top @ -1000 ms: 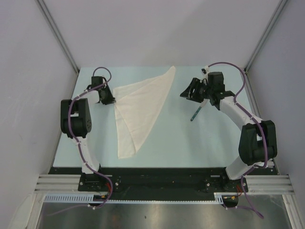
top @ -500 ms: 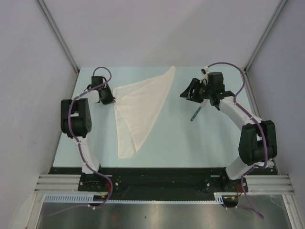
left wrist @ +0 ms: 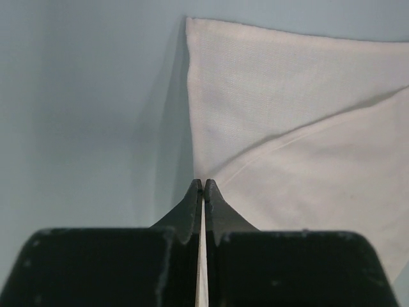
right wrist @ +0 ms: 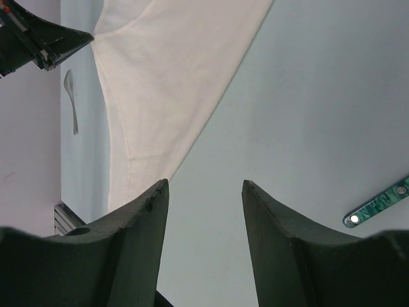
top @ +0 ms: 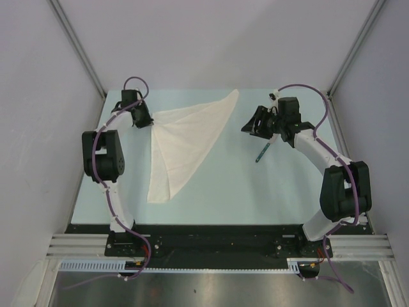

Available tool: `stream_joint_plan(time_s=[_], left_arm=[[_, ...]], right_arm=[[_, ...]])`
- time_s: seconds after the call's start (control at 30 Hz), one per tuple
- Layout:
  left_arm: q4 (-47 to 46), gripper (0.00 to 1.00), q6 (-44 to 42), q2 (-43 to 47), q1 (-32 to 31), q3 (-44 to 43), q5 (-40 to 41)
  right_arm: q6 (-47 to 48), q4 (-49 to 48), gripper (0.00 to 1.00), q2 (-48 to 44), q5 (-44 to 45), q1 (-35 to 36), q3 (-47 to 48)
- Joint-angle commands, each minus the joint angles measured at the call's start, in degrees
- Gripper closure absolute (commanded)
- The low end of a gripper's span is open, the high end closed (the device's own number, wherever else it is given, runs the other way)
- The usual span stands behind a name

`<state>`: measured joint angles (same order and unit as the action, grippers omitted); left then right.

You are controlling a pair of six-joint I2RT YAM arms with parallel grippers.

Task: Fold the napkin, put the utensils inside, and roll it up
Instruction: Fold the napkin

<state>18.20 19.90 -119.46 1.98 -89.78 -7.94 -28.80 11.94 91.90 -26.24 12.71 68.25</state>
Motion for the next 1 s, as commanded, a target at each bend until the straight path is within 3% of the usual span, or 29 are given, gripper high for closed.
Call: stream_joint_plan(time_s=[0.0,0.17,0.23,0.4,0.73,0.97], left_arm=[[2.7,1.0,-1.8,-2.1,-0.2,-3.4,1.3],[3.0,0.97,-2.0,-3.0,-0.3,-2.8,2.2],[3.2,0.84,-2.1,-3.1,-0.3,-2.9,2.2],[3.1,0.78,-2.1,-3.1,-0.3,-2.8,2.2],[1.7,0.78,-2.2,-3.9,-0.3,-2.4,1.4],[1.1,0.83,-2.2,-3.5,-0.5,-2.4,1.7]], right_arm=[[0.9,-0.1,0.45,-0.9,-0.4,0.5,0.4],[0.9,0.0,0.45,-0.4,-0.7,0.6,0.6],[1.0,0.2,0.45,-0.2,-0.7,0.6,0.6],[1.0,0.3,0.45,-0.1,-0.8,0.9,0.6],[1.1,0.4,0.45,0.6,-1.0,1.5,0.8],[1.3,1.0,0.45,1.0,-1.2,1.7,1.0]])
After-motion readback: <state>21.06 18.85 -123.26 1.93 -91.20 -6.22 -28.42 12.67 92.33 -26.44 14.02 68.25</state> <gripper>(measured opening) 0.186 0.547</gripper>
